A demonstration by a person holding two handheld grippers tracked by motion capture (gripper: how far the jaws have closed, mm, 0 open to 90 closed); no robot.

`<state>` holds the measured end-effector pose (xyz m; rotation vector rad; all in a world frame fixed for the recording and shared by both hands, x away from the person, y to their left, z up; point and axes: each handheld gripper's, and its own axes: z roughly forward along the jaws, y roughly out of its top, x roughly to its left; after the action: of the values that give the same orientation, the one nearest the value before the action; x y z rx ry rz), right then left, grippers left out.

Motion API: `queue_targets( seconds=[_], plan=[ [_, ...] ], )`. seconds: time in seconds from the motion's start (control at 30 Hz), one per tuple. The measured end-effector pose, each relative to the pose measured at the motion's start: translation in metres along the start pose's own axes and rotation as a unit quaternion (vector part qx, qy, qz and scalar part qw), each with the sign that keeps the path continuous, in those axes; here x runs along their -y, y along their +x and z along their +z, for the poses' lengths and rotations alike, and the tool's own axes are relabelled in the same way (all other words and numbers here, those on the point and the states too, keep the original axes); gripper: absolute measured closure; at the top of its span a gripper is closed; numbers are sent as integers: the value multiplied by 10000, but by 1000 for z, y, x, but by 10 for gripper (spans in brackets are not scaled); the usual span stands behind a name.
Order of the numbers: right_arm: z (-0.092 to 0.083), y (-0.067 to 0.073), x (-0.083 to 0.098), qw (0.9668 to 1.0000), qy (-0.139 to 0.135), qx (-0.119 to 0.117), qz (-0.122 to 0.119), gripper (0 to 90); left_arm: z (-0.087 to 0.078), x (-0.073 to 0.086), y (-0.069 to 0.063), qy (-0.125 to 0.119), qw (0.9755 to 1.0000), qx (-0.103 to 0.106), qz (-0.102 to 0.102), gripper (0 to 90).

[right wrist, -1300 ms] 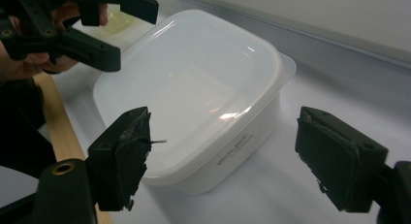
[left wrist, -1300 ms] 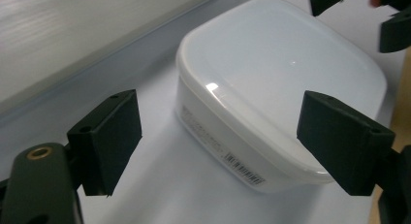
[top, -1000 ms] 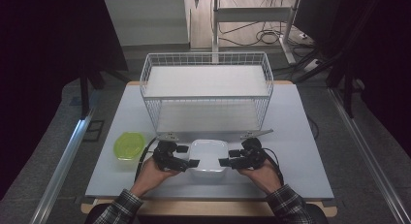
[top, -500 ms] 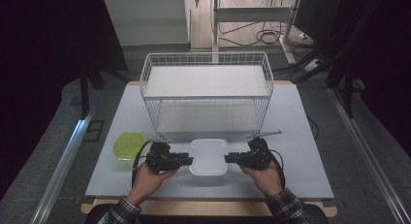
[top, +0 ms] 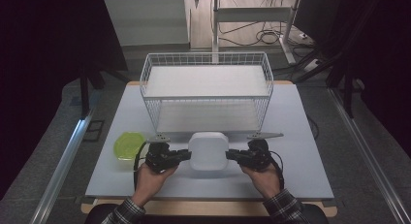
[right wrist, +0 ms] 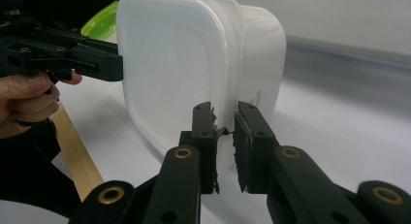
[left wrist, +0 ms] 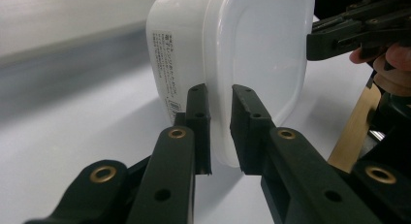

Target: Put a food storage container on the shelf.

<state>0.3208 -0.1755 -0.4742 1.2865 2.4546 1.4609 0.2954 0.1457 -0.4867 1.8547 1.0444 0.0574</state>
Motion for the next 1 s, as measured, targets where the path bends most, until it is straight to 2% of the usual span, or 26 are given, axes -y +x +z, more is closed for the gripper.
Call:
queue_targets(
  seconds=[0.23, 0.5, 1.0],
  plan=[
    [-8, 4, -10, 9996, -237, 46, -135, 798, -7, -14, -5, -138, 9998, -38, 118, 790],
    [-16, 13, -38, 9979, -466, 46, -445, 799, -24, -37, -7, -385, 9988, -146, 254, 789],
    [-37, 28, -91, 9938, -803, 40, -768, 800, -52, -87, -14, -703, 9959, -239, 516, 789]
  ],
)
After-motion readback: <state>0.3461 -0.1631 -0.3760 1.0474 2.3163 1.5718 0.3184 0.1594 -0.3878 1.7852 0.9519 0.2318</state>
